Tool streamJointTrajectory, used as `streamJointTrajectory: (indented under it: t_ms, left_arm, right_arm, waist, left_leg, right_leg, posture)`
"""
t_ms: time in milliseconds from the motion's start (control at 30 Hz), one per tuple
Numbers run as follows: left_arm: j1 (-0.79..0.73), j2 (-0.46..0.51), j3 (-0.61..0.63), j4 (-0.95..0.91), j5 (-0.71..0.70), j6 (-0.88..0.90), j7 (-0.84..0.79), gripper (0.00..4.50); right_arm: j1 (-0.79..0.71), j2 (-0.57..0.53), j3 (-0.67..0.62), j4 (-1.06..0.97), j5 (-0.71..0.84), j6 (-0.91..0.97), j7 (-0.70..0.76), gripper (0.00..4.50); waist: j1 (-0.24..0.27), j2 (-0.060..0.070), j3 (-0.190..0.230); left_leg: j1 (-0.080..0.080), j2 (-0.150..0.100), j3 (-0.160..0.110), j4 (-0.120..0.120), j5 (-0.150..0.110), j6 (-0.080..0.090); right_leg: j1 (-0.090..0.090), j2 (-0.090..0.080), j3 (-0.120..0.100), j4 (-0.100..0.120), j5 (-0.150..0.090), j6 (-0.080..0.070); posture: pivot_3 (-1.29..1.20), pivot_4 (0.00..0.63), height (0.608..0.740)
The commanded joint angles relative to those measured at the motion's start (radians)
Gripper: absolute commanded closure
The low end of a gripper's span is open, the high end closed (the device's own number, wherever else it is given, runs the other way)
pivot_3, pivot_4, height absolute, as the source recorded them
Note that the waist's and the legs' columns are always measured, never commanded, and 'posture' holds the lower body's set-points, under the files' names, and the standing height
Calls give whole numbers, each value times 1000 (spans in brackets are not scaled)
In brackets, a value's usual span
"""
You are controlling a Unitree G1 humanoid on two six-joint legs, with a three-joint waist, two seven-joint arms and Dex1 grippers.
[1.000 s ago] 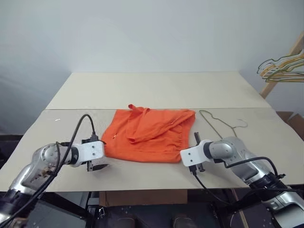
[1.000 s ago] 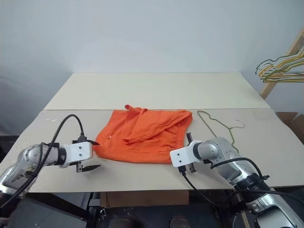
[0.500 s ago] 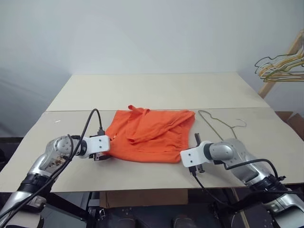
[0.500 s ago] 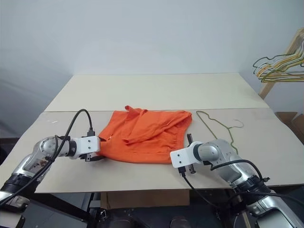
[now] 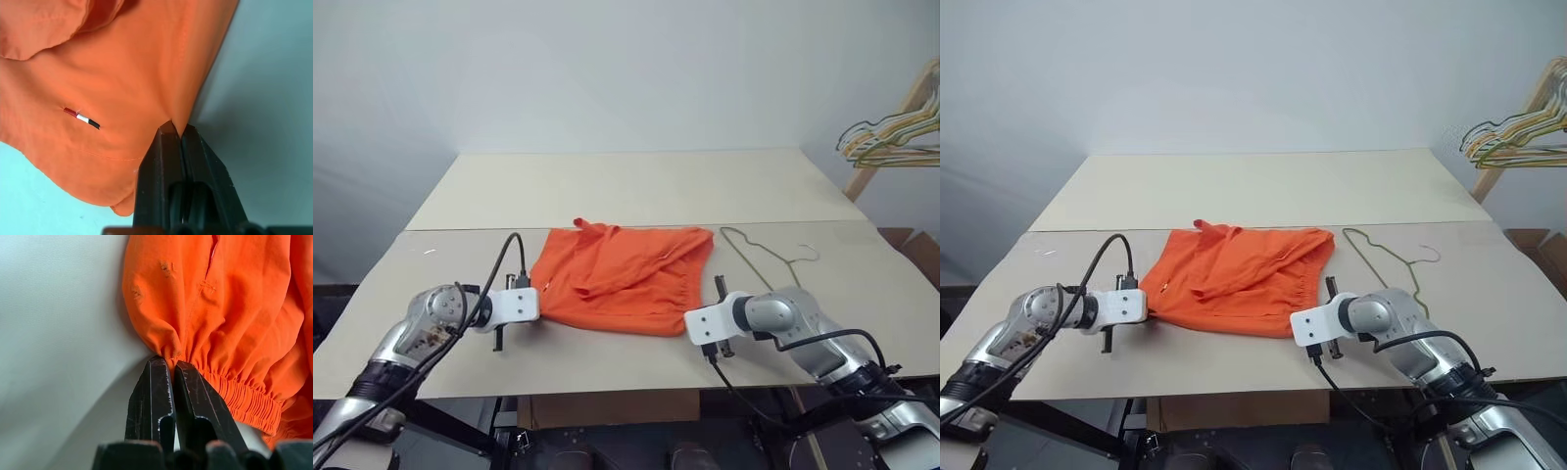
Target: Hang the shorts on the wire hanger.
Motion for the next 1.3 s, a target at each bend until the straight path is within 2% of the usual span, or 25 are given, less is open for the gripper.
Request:
streamJointTrajectory:
  t_ms: [33, 133, 233, 300, 400, 433, 467, 533, 567, 600, 667, 733, 767, 800, 933, 1033, 1167, 1233, 1300]
  left_arm:
    - [70, 72, 20, -108, -33, 48, -79, 4487]
    - [186, 153, 83, -279, -121, 108, -142, 4487]
    - [242, 177, 131, -375, -162, 148, -134, 4487]
    - [242, 159, 150, -402, -173, 170, -104, 4487]
    - [133, 25, 150, -353, -156, 201, 33, 4487]
    - [63, -30, 134, -299, -106, 216, 109, 4487]
    - [-15, -73, 113, -234, -36, 226, 191, 4487]
    - [-214, -170, 76, -49, 147, 225, 473, 4487]
    - [-317, -221, 87, 34, 195, 237, 619, 4487]
    - [-385, -255, 97, 92, 222, 242, 715, 4487]
    - [-528, -304, 175, 148, 232, 224, 937, 4487]
    - [-588, -301, 248, 104, 209, 211, 1015, 4487]
    - [-591, -286, 262, 78, 202, 203, 1012, 4487]
    - [-588, -275, 267, 63, 198, 195, 1004, 4487]
    - [-401, -174, 280, -129, 152, 198, 819, 4487]
    - [-224, -121, 278, -256, 110, 162, 710, 4487]
    - [32, -24, 248, -360, 92, 51, 560, 4487]
    - [120, 3, 243, -377, 120, 23, 546, 4487]
    - [190, 23, 237, -409, 140, 29, 517, 4487]
  right_arm:
    - [9, -24, -46, -56, 14, -1, 7, 4500]
    - [58, -81, -74, -150, 102, -5, 93, 4500]
    - [73, -110, -123, -222, 199, 34, 143, 4500]
    - [59, -103, -145, -232, 224, 68, 143, 4500]
    - [-36, -39, -166, -152, 229, 159, 100, 4500]
    - [-97, -7, -169, -95, 218, 184, 72, 4500]
    - [-163, 32, -175, -26, 197, 199, 18, 4500]
    - [-331, 119, -192, 158, 125, 204, -177, 4500]
    - [-422, 160, -208, 257, 89, 209, -303, 4500]
    - [-483, 186, -217, 327, 68, 209, -386, 4500]
    - [-625, 224, -260, 465, 3, 160, -679, 4500]
    - [-698, 245, -324, 498, 12, 109, -849, 4500]
    - [-704, 247, -342, 489, 27, 91, -870, 4500]
    - [-705, 248, -350, 484, 39, 76, -877, 4500]
    - [-549, 228, -322, 336, 80, 48, -760, 4500]
    - [-408, 194, -263, 255, 67, 16, -666, 4500]
    - [-241, 137, -169, 189, 53, -86, -540, 4500]
    - [-186, 91, -125, 168, 34, -186, -493, 4500]
    - [-146, 61, -108, 138, 63, -180, -398, 4500]
  waist:
    - [-8, 0, 0]
    - [-19, 0, 0]
    - [-19, -1, 1]
    - [-17, -2, 1]
    - [-6, -2, 1]
    - [-3, -3, 2]
    - [-1, -4, 2]
    - [3, -5, 2]
    - [3, -6, 3]
    - [3, -7, 2]
    - [1, -8, 2]
    - [-7, -10, 0]
    - [-20, -11, -1]
    - [-27, -11, -2]
    - [-76, -9, -14]
    - [-101, -9, -14]
    - [-116, -9, -13]
    - [-112, -8, -12]
    - [-103, -7, -10]
  left_leg:
    - [0, 0, 0, 0, 0, 0]
    - [-2, 0, 0, -1, 0, 0]
    - [-2, 0, 0, 0, -1, 0]
    - [-1, 1, 0, 0, -1, 0]
    - [4, 1, 0, 1, -1, 0]
    - [4, 1, 0, 1, 0, 0]
    - [4, 1, 0, 2, 0, 0]
    - [4, 1, -1, 3, 1, -1]
    - [3, 0, -3, 3, 3, -4]
    - [0, -1, -5, 2, 6, -10]
    - [-7, -2, -8, 1, 7, -12]
    - [-21, -3, -13, -1, 11, -19]
    - [-30, -4, -13, -1, 17, -28]
    - [-35, -5, -12, -1, 18, -29]
    - [-31, -5, -10, -7, 10, -25]
    - [-27, -6, -8, -4, 4, -16]
    - [-29, -8, -5, 0, 3, -10]
    - [-23, -8, -4, 0, 5, -9]
    - [-12, -6, -4, -2, 5, -9]
  right_leg:
    - [0, 0, 0, 0, 0, 0]
    - [-2, 0, 0, 0, -1, 0]
    - [-2, -1, 0, 0, -2, 0]
    - [0, -1, 0, 1, -2, 0]
    - [3, 0, -1, 1, -2, 0]
    - [4, 0, -1, 1, -2, 0]
    - [4, 1, -1, 1, -2, 0]
    - [5, 2, -1, 2, 1, -1]
    - [3, 2, -1, 2, 4, -1]
    - [0, 2, -1, 2, 6, -2]
    - [-7, 0, -3, 2, 6, -2]
    - [-23, -3, -3, 7, 7, -2]
    - [-36, -5, -2, 12, 8, 0]
    - [-43, -7, -3, 16, 8, 0]
    - [-43, -8, -5, 17, 8, 0]
    - [-35, -9, -5, 11, 8, 1]
    - [-34, -13, -4, 6, 7, 4]
    - [-29, -13, -4, 3, 8, 3]
    - [-17, -11, -5, 2, 7, 3]
  posture:
    - [-44, 0, 740]
    - [-39, 0, 740]
    - [-34, 0, 740]
    - [-36, 0, 740]
    - [-33, 0, 740]
    - [-36, 0, 740]
    - [-38, 0, 740]
    - [-42, 0, 740]
    - [-47, 0, 740]
    - [-47, 0, 740]
    - [-71, 0, 740]
    - [-81, 0, 740]
    - [-81, 0, 740]
    - [-81, 0, 740]
    - [-75, 0, 740]
    - [-56, 0, 740]
    - [-53, 0, 740]
    - [-45, 0, 740]
    - [-38, 0, 740]
